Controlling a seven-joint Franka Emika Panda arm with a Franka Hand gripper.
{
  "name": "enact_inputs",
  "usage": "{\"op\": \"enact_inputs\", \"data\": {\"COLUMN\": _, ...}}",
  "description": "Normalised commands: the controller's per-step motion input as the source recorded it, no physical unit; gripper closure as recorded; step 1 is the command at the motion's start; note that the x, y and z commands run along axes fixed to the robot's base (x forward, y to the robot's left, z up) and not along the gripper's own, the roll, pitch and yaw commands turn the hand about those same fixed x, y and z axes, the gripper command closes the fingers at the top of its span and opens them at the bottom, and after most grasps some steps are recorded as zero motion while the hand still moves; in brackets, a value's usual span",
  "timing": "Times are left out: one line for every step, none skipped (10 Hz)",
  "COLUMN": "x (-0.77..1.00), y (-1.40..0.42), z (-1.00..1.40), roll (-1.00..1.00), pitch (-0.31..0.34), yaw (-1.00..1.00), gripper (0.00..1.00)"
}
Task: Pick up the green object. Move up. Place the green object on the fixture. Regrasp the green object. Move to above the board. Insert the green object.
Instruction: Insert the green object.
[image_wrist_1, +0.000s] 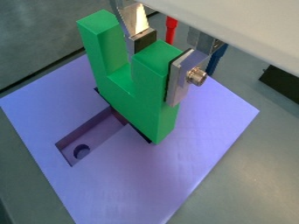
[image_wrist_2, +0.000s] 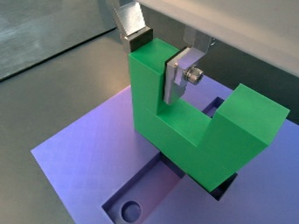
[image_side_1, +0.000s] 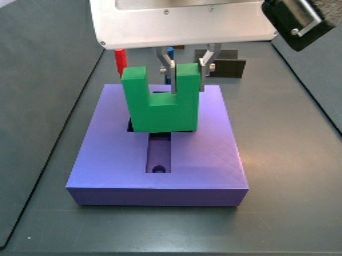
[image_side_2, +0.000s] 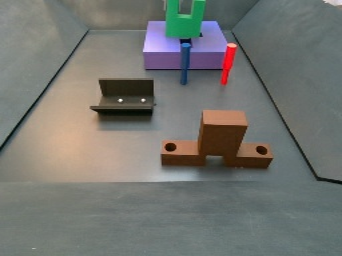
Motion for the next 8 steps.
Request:
{"op": "enact_inputs", "data": {"x": -0.26, "y": 0.0, "z": -0.17, "roll": -0.02, "pitch": -0.037, "yaw": 0.0, "gripper": 1.0}}
{"op": "enact_inputs", "data": {"x": -0.26, "y": 0.0, "z": -0.1, "roll": -0.03, "pitch": -0.026, "yaw": 0.0, "gripper": 1.0}}
{"op": "enact_inputs", "data": {"x": -0.25, "y": 0.0, "z": -0.05, "roll": -0.02, "pitch": -0.006, "yaw": 0.0, "gripper": 1.0}}
{"op": "enact_inputs", "data": {"x": -0.13, "y": 0.0, "z": -0.02, "roll": -0.05, "pitch": 0.0, "yaw": 0.0, "gripper": 1.0}}
{"op": "enact_inputs", "data": {"x": 0.0, "y": -0.04, "z": -0.12, "roll": 0.0, "pitch": 0.0, "yaw": -0.04, "gripper": 1.0}}
{"op": "enact_inputs", "data": {"x": 0.05, "y": 0.0, "z": -0.23, "roll": 0.05, "pitch": 0.007, "yaw": -0.03, "gripper": 1.0}}
{"op": "enact_inputs", "data": {"x": 0.03, "y": 0.0, "z": -0.36, "roll": 0.16, "pitch": 0.017, "yaw": 0.0, "gripper": 1.0}}
{"op": "enact_inputs", "data": {"x": 0.06, "y": 0.0, "z": -0.47, "roll": 0.17, "pitch": 0.016, "yaw": 0.0, "gripper": 1.0}}
